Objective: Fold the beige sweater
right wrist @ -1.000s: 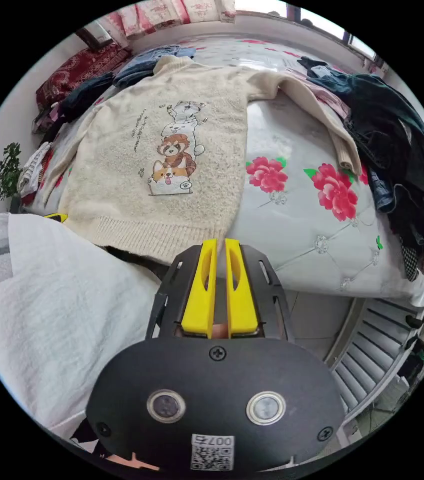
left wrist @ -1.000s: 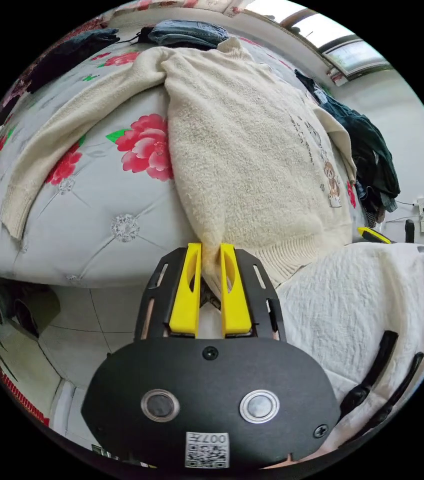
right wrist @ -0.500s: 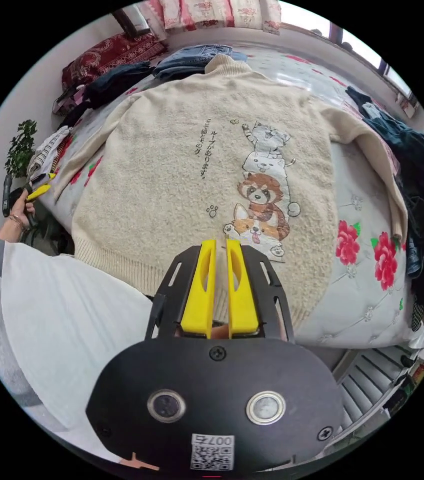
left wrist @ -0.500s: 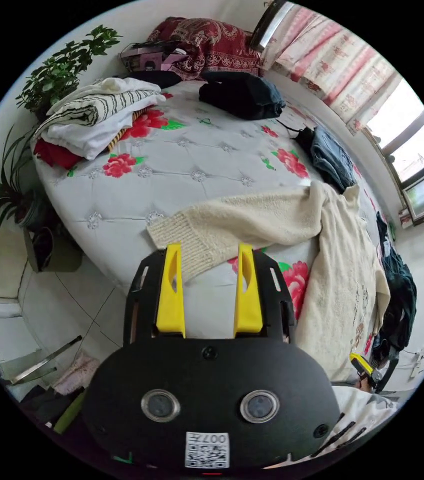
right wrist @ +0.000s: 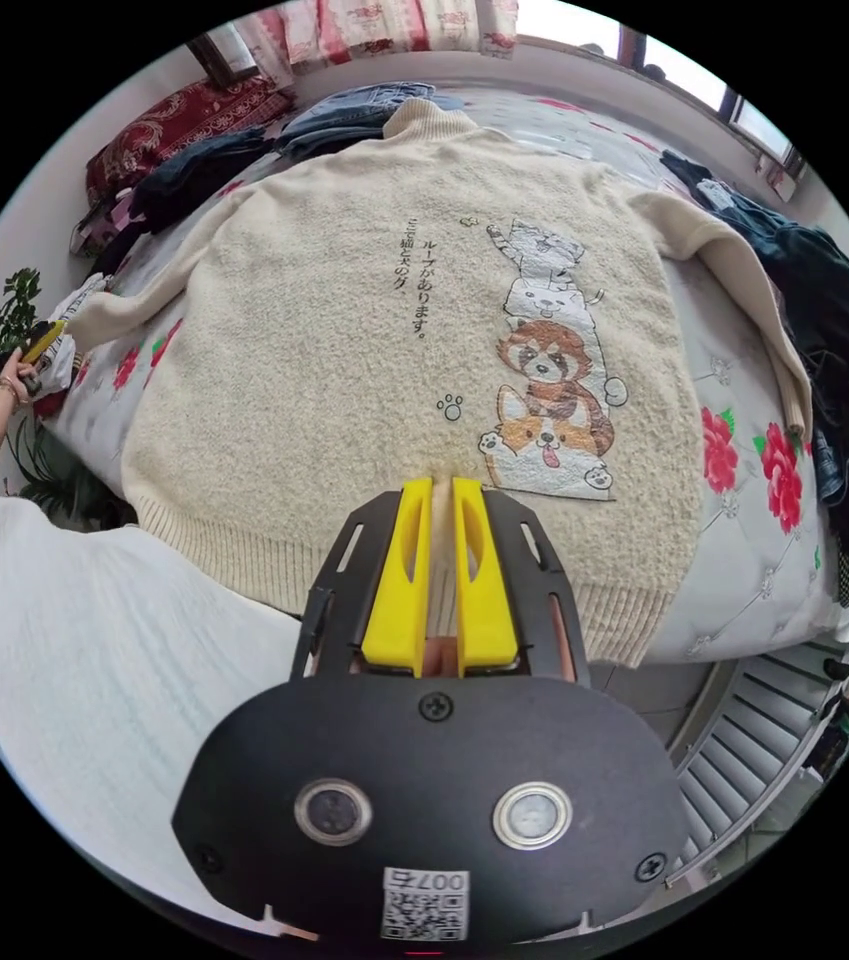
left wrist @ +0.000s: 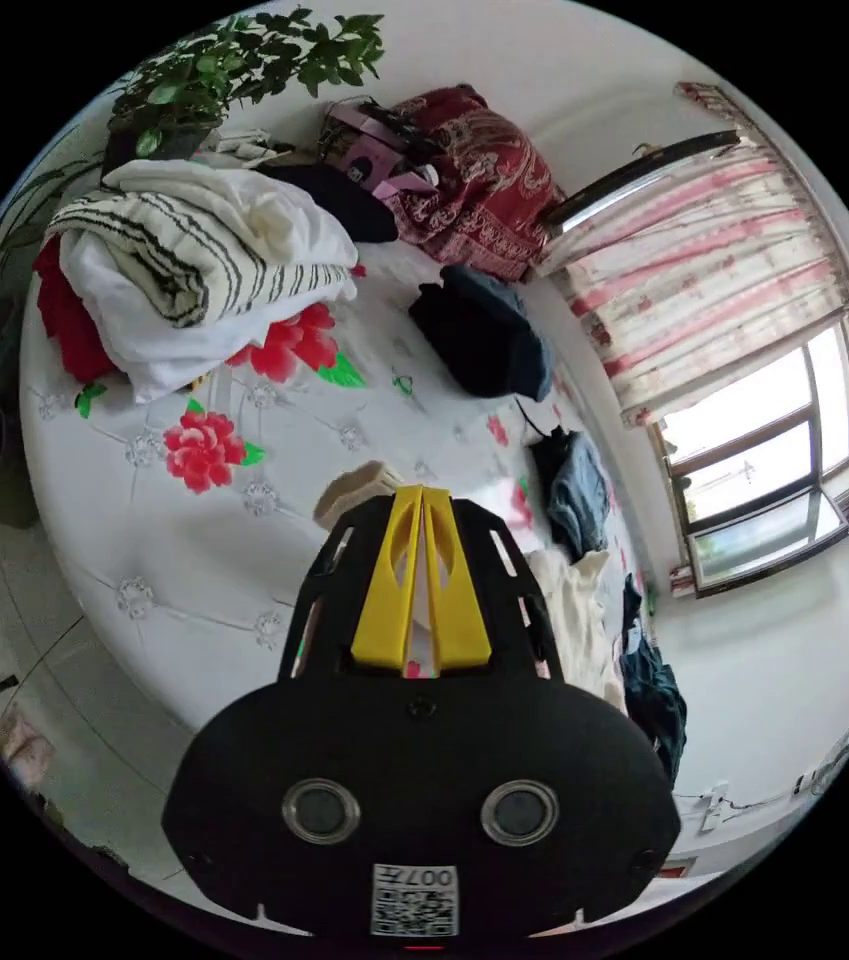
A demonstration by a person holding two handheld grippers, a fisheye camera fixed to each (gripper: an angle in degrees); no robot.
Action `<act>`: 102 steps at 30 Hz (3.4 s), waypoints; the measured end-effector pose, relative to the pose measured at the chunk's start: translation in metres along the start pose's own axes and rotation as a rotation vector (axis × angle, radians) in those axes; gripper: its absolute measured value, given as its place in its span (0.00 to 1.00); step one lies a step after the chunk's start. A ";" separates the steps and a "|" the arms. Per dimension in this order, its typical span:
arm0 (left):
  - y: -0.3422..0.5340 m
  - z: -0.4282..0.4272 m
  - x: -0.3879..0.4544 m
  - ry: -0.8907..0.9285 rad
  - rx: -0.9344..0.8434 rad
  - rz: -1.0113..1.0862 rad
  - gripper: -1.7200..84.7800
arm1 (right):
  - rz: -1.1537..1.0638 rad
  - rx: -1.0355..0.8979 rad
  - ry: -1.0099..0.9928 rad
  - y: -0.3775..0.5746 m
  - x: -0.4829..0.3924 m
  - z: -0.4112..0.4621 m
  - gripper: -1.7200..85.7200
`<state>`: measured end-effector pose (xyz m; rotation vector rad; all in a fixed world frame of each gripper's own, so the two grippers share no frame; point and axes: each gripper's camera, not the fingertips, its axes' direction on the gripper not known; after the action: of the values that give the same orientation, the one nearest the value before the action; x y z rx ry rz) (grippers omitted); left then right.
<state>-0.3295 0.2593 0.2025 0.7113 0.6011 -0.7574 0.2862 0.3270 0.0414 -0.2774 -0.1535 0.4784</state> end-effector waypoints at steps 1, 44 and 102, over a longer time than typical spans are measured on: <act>-0.010 -0.014 -0.002 0.023 0.051 -0.007 0.01 | 0.007 -0.001 0.001 0.000 0.001 0.000 0.03; -0.131 0.030 -0.111 0.234 0.046 -0.218 0.01 | -0.008 -0.082 0.164 -0.009 -0.055 0.021 0.03; 0.311 0.482 0.347 -0.274 -0.920 1.120 0.16 | 0.387 0.100 -0.258 -0.056 0.122 -0.053 0.02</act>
<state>0.2256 -0.0802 0.3635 0.0030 0.1715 0.4741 0.4288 0.3251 0.0175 -0.1453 -0.3290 0.9044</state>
